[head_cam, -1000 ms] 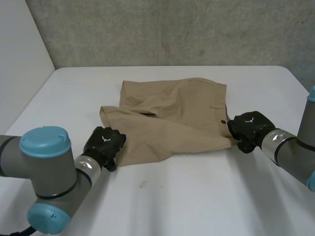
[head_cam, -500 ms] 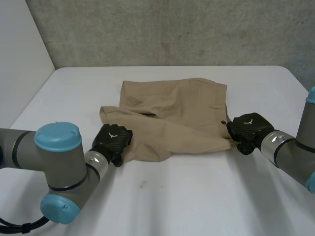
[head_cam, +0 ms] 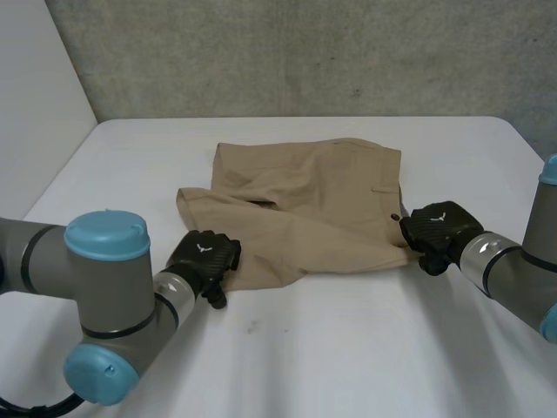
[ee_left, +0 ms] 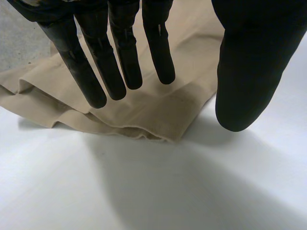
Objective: Fold the shorts.
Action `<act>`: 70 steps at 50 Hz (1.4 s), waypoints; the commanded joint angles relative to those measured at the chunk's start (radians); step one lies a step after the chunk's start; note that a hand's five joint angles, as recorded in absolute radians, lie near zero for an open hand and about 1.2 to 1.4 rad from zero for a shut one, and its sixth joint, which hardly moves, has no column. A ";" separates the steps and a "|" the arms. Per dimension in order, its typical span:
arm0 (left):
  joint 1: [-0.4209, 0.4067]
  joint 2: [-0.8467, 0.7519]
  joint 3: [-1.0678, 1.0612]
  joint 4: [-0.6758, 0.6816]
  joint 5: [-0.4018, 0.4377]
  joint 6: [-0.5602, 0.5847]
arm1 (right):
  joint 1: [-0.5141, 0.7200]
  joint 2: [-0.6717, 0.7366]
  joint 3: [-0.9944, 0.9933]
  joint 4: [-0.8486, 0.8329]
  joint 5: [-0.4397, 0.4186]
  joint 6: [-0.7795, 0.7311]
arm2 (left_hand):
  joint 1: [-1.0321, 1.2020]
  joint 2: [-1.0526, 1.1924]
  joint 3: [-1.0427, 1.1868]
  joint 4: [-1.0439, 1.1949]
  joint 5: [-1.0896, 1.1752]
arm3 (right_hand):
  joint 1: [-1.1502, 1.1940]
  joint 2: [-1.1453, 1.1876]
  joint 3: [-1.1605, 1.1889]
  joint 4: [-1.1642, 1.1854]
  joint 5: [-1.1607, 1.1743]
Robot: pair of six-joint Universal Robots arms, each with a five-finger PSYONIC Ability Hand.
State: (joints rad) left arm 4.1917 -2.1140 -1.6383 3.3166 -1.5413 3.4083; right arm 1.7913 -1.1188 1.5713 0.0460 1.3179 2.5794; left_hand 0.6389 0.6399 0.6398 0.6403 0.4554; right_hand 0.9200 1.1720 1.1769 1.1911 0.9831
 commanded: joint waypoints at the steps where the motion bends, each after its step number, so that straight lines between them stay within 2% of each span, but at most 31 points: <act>1: 0.005 -0.063 0.044 0.017 -0.003 0.006 | -0.001 -0.001 0.003 -0.002 0.000 -0.001 | 0.121 0.120 0.120 0.119 0.130 | 0.476 0.224 0.219 0.205 0.239; 12: 0.018 -0.072 0.068 0.017 -0.014 0.006 | -0.001 -0.001 0.003 -0.001 0.000 -0.002 | 0.241 0.240 0.240 0.240 0.250 | 0.476 0.224 0.219 0.205 0.239; 25: 0.025 -0.084 0.094 0.018 -0.016 0.009 | 0.000 0.000 0.006 -0.002 0.000 -0.002 | 0.261 0.260 0.261 0.260 0.270 | 0.476 0.224 0.219 0.205 0.239; 27: 0.025 -0.090 0.101 0.018 -0.016 0.009 | 0.000 0.000 0.006 -0.002 0.000 -0.002 | 0.372 0.371 0.372 0.371 0.381 | 0.476 0.224 0.219 0.205 0.239; 28: 0.025 -0.092 0.109 0.018 -0.017 0.009 | 0.000 0.000 0.006 -0.002 0.000 -0.002 | 0.527 0.526 0.526 0.526 0.536 | 0.476 0.224 0.219 0.205 0.239; 31: 0.033 -0.089 0.118 0.017 -0.022 0.011 | 0.000 -0.001 0.006 -0.002 0.001 -0.002 | 0.757 0.756 0.756 0.755 0.766 | 0.476 0.224 0.219 0.205 0.239; 37: 0.048 -0.027 0.114 0.003 -0.049 0.016 | -0.001 -0.009 0.001 0.000 0.001 -0.001 | 0.757 0.756 0.756 0.756 0.766 | 0.476 0.224 0.219 0.205 0.239; 39: 0.039 0.085 0.062 -0.044 -0.068 0.017 | 0.005 -0.015 -0.001 0.003 0.010 0.001 | 0.757 0.756 0.756 0.756 0.766 | 0.476 0.224 0.219 0.205 0.239; 43: 0.038 0.163 -0.006 -0.101 -0.063 0.017 | 0.006 -0.024 0.004 0.011 0.012 0.002 | 0.757 0.756 0.756 0.756 0.766 | 0.476 0.224 0.219 0.205 0.239; 47: 0.038 0.268 -0.075 -0.185 -0.063 0.026 | 0.014 -0.072 0.021 0.104 0.006 -0.004 | 0.757 0.756 0.756 0.756 0.766 | 0.476 0.224 0.219 0.205 0.239; 48: 0.042 0.328 -0.112 -0.262 -0.062 0.049 | 0.014 -0.099 0.018 0.176 0.004 -0.022 | 0.757 0.756 0.756 0.756 0.766 | 0.476 0.224 0.219 0.205 0.239; 51: 0.048 0.388 -0.132 -0.350 -0.060 0.083 | 0.000 -0.162 0.003 0.377 0.004 -0.134 | 0.757 0.756 0.756 0.756 0.766 | 0.476 0.224 0.219 0.205 0.239; 56: 0.065 0.601 -0.135 -0.485 -0.050 0.100 | -0.004 -0.254 -0.004 0.534 0.007 -0.255 | 0.757 0.756 0.756 0.756 0.766 | 0.476 0.224 0.219 0.205 0.239; 63: 0.065 0.785 -0.149 -0.508 0.030 0.092 | -0.003 -0.443 0.013 0.551 -0.003 -0.262 | 0.757 0.756 0.756 0.756 0.766 | 0.476 0.224 0.219 0.205 0.239; 70: 0.068 0.807 -0.224 -0.491 0.075 0.085 | -0.004 -0.447 0.099 0.543 -0.031 -0.274 | 0.757 0.756 0.756 0.756 0.766 | 0.476 0.224 0.219 0.205 0.239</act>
State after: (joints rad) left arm 4.2579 -1.3062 -1.8128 2.8049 -1.4943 3.4985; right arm 1.7873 -1.5631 1.6049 0.6075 1.3055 2.3108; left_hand 1.1297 1.1948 1.1870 1.2045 0.9609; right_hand 0.9200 1.1720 1.1770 1.1912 0.9884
